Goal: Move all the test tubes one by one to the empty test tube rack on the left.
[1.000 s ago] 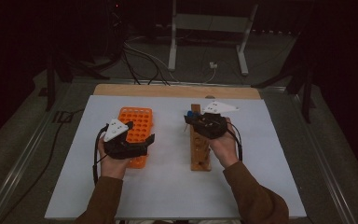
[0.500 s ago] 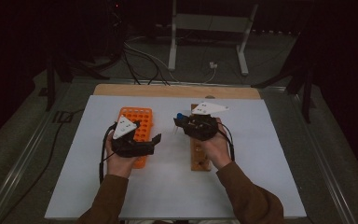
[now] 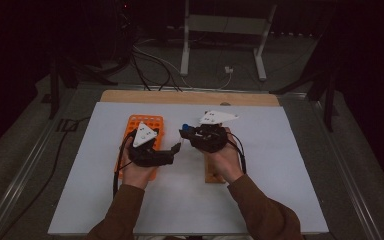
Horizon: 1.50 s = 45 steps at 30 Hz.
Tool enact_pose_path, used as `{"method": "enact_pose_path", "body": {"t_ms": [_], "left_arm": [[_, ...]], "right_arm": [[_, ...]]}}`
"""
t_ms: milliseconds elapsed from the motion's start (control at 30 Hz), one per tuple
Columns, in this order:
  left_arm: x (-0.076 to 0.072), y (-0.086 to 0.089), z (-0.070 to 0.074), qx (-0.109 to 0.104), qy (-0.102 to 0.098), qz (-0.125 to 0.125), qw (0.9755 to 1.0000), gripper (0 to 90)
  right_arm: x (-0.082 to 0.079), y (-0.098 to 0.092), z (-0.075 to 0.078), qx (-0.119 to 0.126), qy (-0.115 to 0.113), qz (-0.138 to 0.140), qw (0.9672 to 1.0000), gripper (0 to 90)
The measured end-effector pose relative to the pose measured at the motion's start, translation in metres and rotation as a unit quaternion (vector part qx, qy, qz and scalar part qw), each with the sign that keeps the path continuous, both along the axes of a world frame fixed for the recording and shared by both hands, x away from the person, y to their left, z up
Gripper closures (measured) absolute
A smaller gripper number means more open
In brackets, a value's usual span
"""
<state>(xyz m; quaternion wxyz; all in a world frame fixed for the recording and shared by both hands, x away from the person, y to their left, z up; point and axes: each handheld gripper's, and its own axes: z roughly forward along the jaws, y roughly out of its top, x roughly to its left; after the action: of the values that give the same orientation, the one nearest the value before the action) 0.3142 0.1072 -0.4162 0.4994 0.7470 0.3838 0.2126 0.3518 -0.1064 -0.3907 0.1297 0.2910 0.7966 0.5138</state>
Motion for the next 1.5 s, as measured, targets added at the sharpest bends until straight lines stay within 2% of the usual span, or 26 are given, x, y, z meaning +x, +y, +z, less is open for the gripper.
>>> {"method": "enact_pose_path", "body": {"t_ms": [133,233,533,700,1000,1500], "left_arm": [[-0.001,-0.006,0.000,0.013,-0.007,0.004,0.9999,18.4],[-0.002,-0.009,-0.001,0.016,-0.011,0.004,0.9998,26.3],[-0.002,-0.012,-0.003,0.021,-0.012,-0.014,0.9996,59.6],[-0.003,-0.012,-0.003,0.016,-0.014,-0.024,0.9995,71.9],[-0.004,-0.013,-0.004,0.019,-0.013,-0.033,0.9992,77.7],[-0.002,0.000,-0.005,0.006,0.003,0.001,1.0000,77.8]], "right_arm": [[-0.002,0.003,0.001,0.001,0.003,0.006,1.0000,76.6],[-0.004,0.005,0.003,0.002,0.003,0.010,0.9999,76.6],[-0.008,0.011,0.006,0.007,0.005,0.023,0.9997,76.6],[-0.009,0.013,0.007,0.007,0.008,0.029,0.9995,76.6],[-0.008,0.014,0.005,0.008,0.011,0.032,0.9994,75.8],[0.000,0.001,0.000,0.021,0.025,0.026,0.9991,46.0]]}}
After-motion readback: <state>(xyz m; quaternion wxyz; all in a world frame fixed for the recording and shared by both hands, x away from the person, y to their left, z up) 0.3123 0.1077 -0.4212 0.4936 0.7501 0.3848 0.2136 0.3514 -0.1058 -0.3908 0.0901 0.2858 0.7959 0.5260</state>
